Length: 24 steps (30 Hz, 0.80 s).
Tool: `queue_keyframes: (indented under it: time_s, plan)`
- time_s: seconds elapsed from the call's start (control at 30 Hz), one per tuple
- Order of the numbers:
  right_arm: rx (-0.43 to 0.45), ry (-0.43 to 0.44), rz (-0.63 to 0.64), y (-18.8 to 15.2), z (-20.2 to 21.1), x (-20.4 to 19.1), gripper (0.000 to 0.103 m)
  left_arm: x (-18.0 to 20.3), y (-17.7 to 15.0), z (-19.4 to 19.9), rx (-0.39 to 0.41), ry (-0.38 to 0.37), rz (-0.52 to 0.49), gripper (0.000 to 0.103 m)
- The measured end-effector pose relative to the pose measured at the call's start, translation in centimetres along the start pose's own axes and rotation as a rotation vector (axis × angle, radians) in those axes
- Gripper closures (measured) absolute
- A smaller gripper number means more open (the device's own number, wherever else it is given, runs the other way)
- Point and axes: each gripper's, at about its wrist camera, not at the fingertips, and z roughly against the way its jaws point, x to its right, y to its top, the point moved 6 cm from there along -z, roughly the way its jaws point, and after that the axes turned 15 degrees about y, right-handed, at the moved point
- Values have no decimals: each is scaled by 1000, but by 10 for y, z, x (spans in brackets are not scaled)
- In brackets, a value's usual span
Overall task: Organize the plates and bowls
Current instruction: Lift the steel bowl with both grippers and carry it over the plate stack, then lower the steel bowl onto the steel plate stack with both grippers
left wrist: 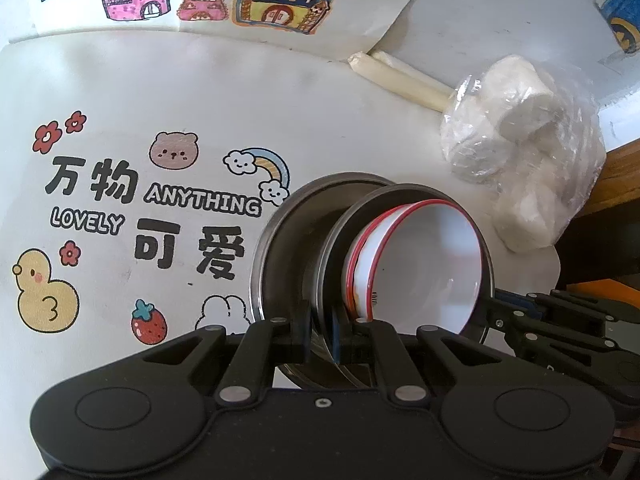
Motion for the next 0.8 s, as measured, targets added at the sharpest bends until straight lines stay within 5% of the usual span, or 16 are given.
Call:
queue_keyframes:
  time_s: [0.8]
  plan:
    - [-23, 3, -16, 6, -15, 4, 89, -5, 1, -14, -26, 29, 19, 95]
